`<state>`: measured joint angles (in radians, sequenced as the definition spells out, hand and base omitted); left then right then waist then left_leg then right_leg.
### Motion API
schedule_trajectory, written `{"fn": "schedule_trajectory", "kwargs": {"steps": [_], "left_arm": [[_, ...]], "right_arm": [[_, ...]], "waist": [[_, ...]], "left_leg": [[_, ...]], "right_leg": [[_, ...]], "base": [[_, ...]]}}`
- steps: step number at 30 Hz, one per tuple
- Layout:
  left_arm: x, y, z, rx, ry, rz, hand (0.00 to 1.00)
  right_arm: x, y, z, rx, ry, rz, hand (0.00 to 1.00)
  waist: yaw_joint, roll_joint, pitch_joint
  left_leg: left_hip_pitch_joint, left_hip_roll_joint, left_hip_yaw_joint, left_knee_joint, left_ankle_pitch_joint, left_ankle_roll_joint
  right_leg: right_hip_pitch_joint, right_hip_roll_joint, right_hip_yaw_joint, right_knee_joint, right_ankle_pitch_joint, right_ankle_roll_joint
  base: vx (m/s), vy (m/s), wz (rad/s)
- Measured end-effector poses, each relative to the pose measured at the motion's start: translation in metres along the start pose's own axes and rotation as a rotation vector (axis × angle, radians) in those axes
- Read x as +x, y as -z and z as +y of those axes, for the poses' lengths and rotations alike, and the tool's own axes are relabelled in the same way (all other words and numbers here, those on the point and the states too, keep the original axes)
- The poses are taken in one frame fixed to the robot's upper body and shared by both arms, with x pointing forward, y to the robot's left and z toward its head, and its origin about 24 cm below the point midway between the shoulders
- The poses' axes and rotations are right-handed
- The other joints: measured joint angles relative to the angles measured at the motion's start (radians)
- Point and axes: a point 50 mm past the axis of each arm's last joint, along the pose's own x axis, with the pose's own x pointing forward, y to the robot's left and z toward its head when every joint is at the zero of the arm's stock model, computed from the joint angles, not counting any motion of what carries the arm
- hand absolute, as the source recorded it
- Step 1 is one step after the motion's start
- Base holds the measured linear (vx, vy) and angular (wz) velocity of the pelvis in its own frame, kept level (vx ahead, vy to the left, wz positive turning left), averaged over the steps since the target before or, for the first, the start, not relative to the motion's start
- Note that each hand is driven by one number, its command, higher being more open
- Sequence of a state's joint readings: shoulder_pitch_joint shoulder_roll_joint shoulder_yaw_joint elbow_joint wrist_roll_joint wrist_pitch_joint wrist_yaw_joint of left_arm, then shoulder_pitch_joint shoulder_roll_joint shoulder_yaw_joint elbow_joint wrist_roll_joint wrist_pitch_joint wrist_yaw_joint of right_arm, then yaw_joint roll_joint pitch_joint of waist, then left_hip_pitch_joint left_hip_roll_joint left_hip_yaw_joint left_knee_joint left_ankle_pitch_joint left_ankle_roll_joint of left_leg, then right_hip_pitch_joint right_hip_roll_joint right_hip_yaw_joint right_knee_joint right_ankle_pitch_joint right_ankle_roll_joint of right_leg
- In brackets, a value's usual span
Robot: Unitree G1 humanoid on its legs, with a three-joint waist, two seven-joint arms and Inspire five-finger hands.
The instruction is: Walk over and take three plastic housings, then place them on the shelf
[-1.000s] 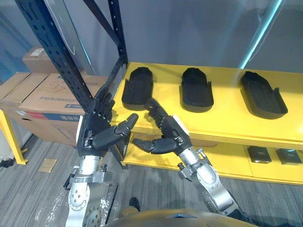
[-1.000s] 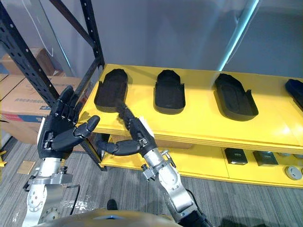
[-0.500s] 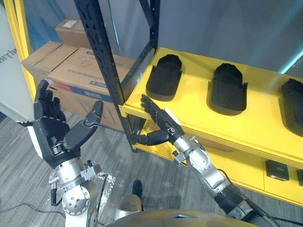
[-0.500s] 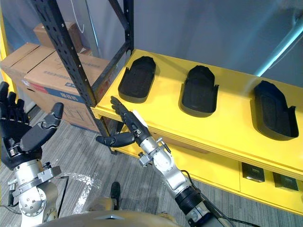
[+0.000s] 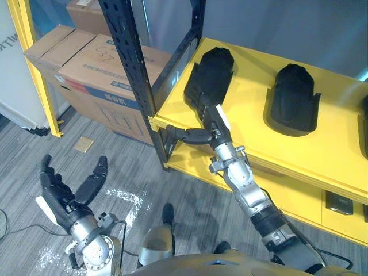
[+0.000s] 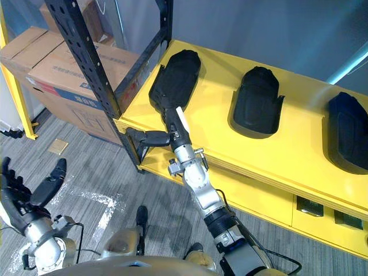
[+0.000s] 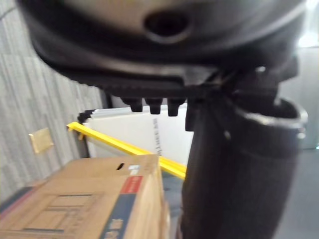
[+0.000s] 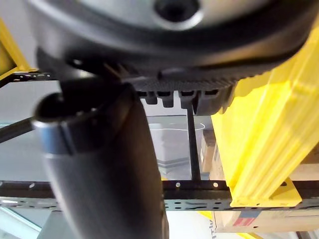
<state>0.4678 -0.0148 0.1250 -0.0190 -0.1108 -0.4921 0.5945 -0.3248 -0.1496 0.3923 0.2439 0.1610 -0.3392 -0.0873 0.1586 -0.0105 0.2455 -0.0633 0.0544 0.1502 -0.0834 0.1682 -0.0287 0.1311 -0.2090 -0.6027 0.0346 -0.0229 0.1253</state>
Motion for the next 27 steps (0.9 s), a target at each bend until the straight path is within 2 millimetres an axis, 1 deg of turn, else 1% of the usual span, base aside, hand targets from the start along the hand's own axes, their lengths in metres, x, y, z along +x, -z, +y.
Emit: {"fn": "schedule_trajectory", "kwargs": {"steps": [4, 7, 13, 15, 17, 22, 25, 26, 27], "left_arm": [[-0.011, 0.029, 0.007, 0.074, 0.006, 0.129, 1.00], [-0.017, 0.042, 0.011, 0.109, 0.010, 0.185, 1.00], [-0.024, 0.056, 0.017, 0.149, 0.018, 0.250, 1.00], [-0.025, 0.057, 0.017, 0.151, 0.020, 0.254, 1.00], [-0.024, 0.057, 0.016, 0.146, 0.024, 0.249, 1.00], [-0.026, 0.060, 0.018, 0.154, 0.032, 0.262, 1.00], [-0.030, 0.068, 0.022, 0.179, 0.034, 0.300, 1.00], [-0.033, 0.072, 0.026, 0.194, 0.030, 0.323, 1.00], [-0.036, 0.078, 0.032, 0.217, 0.019, 0.351, 1.00]], "right_arm": [[0.004, -0.003, -0.002, -0.003, -0.003, -0.011, 1.00], [0.004, -0.002, -0.004, -0.006, -0.011, 0.006, 1.00], [0.013, 0.001, -0.007, -0.025, -0.026, 0.021, 1.00], [0.016, 0.000, -0.008, -0.031, -0.025, 0.018, 1.00], [0.017, -0.001, -0.008, -0.032, -0.021, 0.016, 1.00], [0.016, -0.001, -0.008, -0.017, -0.021, 0.014, 1.00], [0.001, -0.010, -0.010, 0.053, -0.007, -0.032, 1.00], [-0.008, -0.015, -0.009, 0.077, -0.007, -0.055, 1.00], [-0.017, -0.018, -0.008, 0.091, -0.016, -0.067, 1.00]], "waist": [[0.000, -0.003, 0.011], [0.000, 0.000, 0.022], [-0.001, 0.003, 0.026], [-0.001, 0.003, 0.032], [0.001, 0.003, 0.043], [0.000, 0.003, 0.043], [-0.001, 0.001, 0.042], [-0.004, -0.002, 0.041], [-0.012, -0.009, 0.036]], "left_leg": [[0.000, -0.001, 0.000, 0.000, 0.000, 0.000], [0.002, -0.001, 0.000, 0.000, 0.000, 0.000], [0.008, -0.002, -0.001, 0.000, -0.001, -0.001], [0.010, -0.003, -0.003, 0.000, -0.003, -0.005], [0.016, -0.005, -0.005, 0.000, -0.003, -0.005], [0.018, -0.007, 0.001, 0.000, -0.003, -0.005], [0.021, -0.005, 0.015, 0.000, -0.006, -0.006], [0.027, -0.003, 0.030, 0.000, -0.008, -0.004], [0.041, -0.002, 0.047, 0.000, -0.009, -0.003]], "right_leg": [[-0.001, -0.002, 0.001, 0.001, 0.000, 0.000], [0.000, -0.004, 0.001, 0.002, -0.001, 0.000], [0.001, -0.012, -0.001, 0.015, -0.003, -0.002], [0.004, -0.013, -0.002, 0.016, -0.004, -0.003], [0.010, -0.015, -0.002, 0.017, -0.009, -0.011], [0.010, -0.018, 0.002, 0.013, -0.009, -0.011], [0.010, -0.015, 0.012, 0.000, -0.003, -0.003], [0.010, -0.015, 0.025, -0.004, 0.002, 0.004], [0.011, -0.014, 0.041, -0.004, 0.002, 0.005]], "base": [[0.00, 0.000, 0.00], [0.00, 0.000, 0.00], [-0.01, 0.003, 0.00], [-0.05, 0.014, 0.02], [-0.05, 0.018, 0.02], [-0.01, 0.005, -0.02], [0.01, -0.007, -0.10], [0.03, -0.007, -0.34], [0.05, -0.016, -0.39]]}}
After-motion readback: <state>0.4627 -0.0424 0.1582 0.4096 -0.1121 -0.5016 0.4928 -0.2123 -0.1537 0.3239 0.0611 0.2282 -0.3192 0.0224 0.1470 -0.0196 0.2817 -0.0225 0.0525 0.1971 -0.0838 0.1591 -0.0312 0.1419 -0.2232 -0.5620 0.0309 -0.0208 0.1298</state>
